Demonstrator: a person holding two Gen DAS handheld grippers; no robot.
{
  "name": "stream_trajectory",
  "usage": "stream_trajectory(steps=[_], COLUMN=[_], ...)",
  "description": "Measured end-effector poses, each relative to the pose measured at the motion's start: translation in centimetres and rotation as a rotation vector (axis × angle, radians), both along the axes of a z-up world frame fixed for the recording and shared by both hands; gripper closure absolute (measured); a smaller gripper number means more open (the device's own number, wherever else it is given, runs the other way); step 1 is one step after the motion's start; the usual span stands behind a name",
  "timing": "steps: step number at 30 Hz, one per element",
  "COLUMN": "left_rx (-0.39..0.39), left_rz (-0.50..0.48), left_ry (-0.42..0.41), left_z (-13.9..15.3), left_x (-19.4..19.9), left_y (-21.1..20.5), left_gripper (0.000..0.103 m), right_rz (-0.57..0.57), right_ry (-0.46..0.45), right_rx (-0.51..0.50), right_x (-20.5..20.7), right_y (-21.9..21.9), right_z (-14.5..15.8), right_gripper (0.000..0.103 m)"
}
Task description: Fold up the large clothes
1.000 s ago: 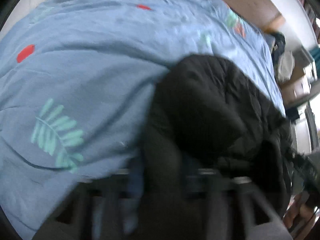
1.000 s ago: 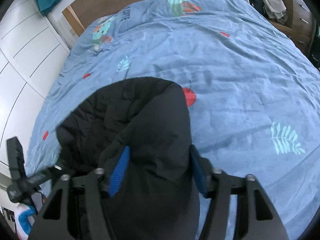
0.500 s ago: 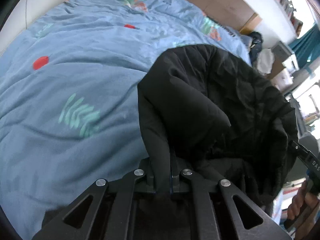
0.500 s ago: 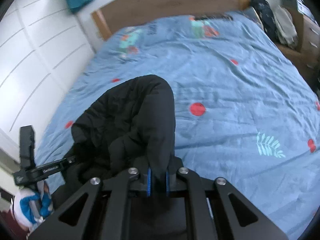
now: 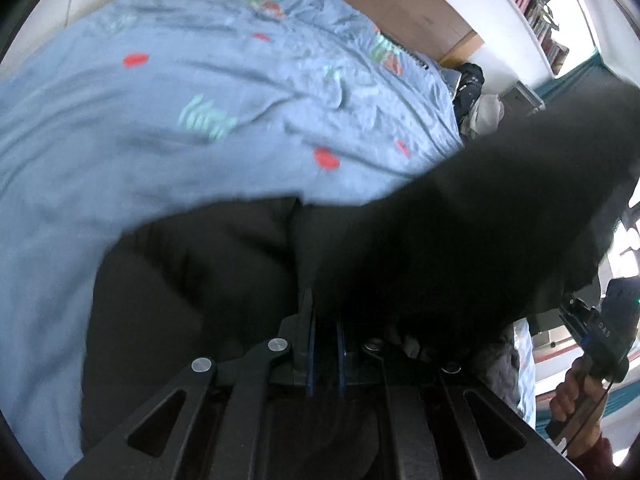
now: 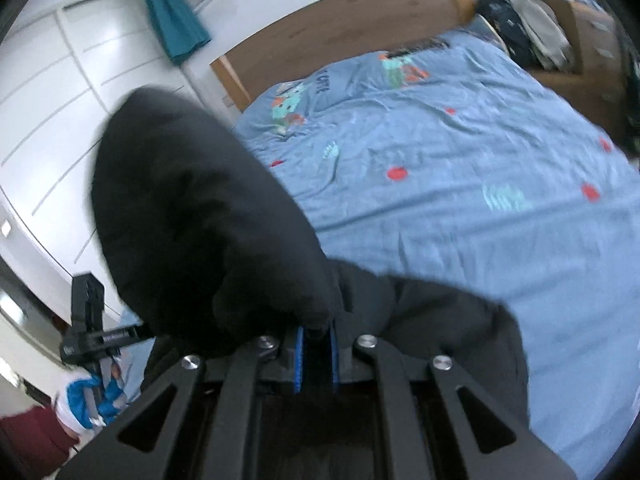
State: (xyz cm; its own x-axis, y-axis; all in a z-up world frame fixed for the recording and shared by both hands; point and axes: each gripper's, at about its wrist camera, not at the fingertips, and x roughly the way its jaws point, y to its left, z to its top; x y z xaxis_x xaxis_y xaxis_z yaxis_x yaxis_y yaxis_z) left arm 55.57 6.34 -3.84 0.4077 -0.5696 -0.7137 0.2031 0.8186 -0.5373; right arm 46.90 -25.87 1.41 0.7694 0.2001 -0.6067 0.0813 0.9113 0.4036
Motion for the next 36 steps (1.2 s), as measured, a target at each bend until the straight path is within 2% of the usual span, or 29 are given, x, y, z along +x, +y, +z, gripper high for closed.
stream_trajectory(steps=[6,9,13,16,18,20,23,25,27,28,30,32,36], left_rx=[0.043,0.055,0.091,0.123,0.146,0.177,0.2,0.197,0.194,0.193,0.179,0.16,0.151], left_rz=[0.019,0.027,0.03,0.034,0.039,0.054,0.061,0.058,0.049,0.041,0.021,-0.011,-0.082], left_ry=[0.068,0.068,0.053,0.046,0.035,0.014,-0.025,-0.06,-0.098,-0.113,-0.142,-0.163,-0.197], left_z=[-4.6,-4.4,-3.0,-1.7,-0.8,0.7,3.1,4.9,6.8,7.6,8.8,9.6,10.1], left_x=[-4.1,-5.6,-6.5,-7.0,-7.7,-8.2,-8.3,-8.1,-7.8,-7.5,-7.1,-6.7,-6.2], left_y=[1.4,1.9,2.4,2.8,3.4,4.0,4.5,4.2,3.5,2.9,1.5,-0.3,-4.7], left_gripper=[0.096,0.096,0.096,0.092,0.074,0.063,0.061,0.055,0.041,0.038,0.034,0.033,0.031], right_rz=[-0.068,-0.09,-0.089,-0.08,-0.075,-0.076,-0.081,-0.064,-0.037,-0.02,0.01,0.037,0.109], right_ry=[0.039,0.073,0.101,0.122,0.144,0.162,0.163,0.153,0.143,0.13,0.1,0.068,0.064], right_rx=[0.043,0.053,0.033,-0.013,-0.047,-0.09,-0.162,-0.198,-0.231,-0.25,-0.27,-0.275,-0.272], right_x=[-4.6,-6.0,-7.8,-9.3,-10.4,-11.5,-13.0,-13.1,-12.6,-12.1,-11.2,-10.1,-7.6], right_y=[0.0,-0.3,-0.4,-0.5,-0.6,-0.8,-0.9,-0.6,0.4,1.1,2.5,3.9,6.5], right_z=[-4.5,-6.5,-6.7,-5.9,-5.0,-3.6,-0.9,1.0,2.9,3.9,5.5,6.7,7.2], right_gripper=[0.094,0.093,0.09,0.09,0.09,0.09,0.09,0.09,0.083,0.081,0.062,0.054,0.053])
